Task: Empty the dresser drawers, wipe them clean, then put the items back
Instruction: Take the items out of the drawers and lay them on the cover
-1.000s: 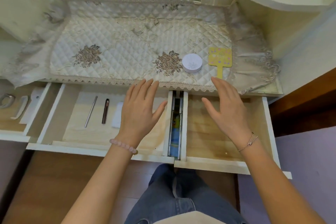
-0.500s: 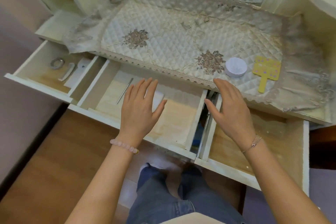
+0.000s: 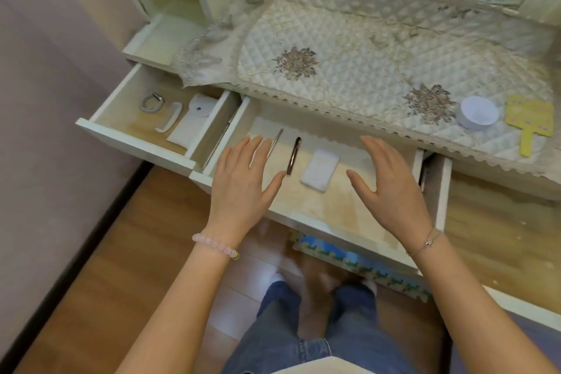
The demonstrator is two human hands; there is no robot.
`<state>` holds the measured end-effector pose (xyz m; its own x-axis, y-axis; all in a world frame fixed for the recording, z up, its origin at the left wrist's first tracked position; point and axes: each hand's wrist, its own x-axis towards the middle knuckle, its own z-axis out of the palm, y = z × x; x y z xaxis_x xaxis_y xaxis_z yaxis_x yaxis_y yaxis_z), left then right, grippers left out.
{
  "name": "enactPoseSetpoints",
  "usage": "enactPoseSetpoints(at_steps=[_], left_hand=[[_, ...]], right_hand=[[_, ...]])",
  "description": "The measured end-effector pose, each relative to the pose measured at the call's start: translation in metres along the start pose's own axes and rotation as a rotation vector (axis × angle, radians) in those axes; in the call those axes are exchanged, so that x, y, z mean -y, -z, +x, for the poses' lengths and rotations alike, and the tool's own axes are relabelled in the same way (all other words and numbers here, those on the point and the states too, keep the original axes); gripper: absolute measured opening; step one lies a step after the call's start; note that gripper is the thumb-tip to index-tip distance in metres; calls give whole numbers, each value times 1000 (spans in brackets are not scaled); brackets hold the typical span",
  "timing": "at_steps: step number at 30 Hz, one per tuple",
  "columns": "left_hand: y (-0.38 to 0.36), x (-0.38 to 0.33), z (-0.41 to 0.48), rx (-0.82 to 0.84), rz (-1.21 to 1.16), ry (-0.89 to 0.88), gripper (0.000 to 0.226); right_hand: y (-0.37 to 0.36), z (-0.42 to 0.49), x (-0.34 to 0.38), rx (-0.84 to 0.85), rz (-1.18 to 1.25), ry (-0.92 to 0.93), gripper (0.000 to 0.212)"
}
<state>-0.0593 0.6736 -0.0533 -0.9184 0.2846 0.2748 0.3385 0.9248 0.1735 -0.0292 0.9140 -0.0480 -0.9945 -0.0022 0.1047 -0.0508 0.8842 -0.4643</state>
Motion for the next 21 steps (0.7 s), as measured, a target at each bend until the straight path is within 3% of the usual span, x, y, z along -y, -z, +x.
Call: enactPoseSetpoints(at_steps=[9, 21], left_hand=[[-2, 37, 0, 1, -50, -81, 54], [-30, 28, 34, 66, -70, -132, 54]], right_hand=[[-29, 0, 35, -27, -26, -33, 57], [-45, 17, 8, -9, -20, -109, 57]])
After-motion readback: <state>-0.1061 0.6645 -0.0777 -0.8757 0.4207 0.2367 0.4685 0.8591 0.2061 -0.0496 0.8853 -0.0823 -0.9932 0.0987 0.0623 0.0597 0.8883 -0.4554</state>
